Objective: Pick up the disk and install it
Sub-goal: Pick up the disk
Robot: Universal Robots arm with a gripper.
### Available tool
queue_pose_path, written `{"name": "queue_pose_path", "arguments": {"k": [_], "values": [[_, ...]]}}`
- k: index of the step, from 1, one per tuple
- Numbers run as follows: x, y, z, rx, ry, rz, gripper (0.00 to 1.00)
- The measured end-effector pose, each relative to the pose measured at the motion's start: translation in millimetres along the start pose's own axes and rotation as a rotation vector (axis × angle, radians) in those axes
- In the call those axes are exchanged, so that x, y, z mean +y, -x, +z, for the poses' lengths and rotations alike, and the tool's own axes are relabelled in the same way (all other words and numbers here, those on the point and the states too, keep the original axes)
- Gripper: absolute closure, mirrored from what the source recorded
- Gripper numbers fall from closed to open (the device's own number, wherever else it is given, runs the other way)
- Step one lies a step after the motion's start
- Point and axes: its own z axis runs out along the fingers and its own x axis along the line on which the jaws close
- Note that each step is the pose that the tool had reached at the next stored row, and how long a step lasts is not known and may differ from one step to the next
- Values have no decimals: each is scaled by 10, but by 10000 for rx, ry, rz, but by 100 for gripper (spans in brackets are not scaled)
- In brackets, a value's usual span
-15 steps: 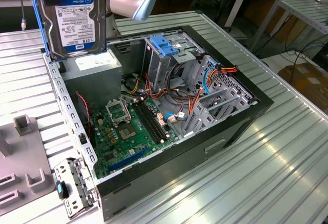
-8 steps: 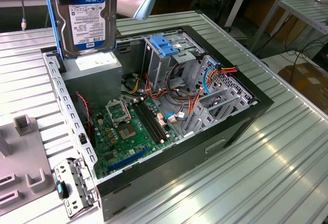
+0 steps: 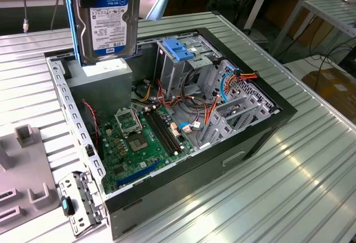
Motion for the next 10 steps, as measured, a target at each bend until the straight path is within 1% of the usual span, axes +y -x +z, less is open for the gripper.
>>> {"name": "queue_pose_path", "arguments": {"k": [1, 5, 8, 9, 10], "values": [[-5, -23, 1, -1, 0, 0, 63], [-26, -77, 2, -1, 0, 1, 63], [-40, -130, 2, 1, 0, 0, 63], [-102, -260, 2, 6, 1, 1, 63], [-130, -289, 2, 12, 1, 2, 63]]}}
